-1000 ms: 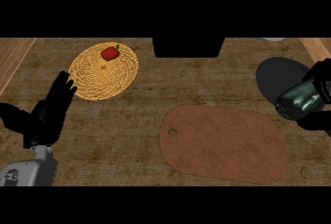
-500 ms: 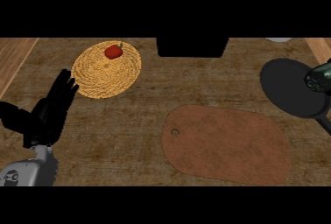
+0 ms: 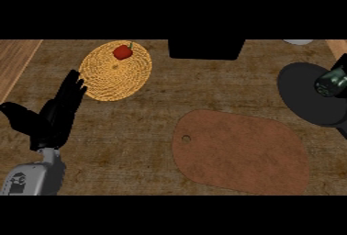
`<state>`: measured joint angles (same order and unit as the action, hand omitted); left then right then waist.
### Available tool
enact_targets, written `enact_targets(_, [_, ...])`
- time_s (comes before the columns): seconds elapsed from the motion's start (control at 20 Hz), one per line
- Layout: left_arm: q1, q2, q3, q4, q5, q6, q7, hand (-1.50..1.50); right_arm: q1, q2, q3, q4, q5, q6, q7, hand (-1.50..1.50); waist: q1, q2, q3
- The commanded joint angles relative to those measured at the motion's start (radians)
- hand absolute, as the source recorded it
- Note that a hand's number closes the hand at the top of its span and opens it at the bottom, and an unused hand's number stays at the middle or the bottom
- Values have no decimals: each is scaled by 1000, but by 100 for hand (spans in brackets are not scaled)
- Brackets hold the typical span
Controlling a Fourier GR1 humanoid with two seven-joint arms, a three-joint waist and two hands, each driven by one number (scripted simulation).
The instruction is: Pick the eggplant from the cutting board and place it in the pan
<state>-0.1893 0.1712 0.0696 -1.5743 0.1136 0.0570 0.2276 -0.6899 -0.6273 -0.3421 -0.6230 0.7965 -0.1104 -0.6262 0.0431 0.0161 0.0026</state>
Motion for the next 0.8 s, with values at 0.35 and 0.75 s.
enact_targets(0.35, [-55,-17,-11,28,8,-9,8,0,-108,11,-26,387,62,-119,85,-150,29,17,2])
enact_targets(0.75, [-11,-24,-28,-20,-11,1,13,0,-96,-19,-56,472,28,-15,-61,-150,30,15,5])
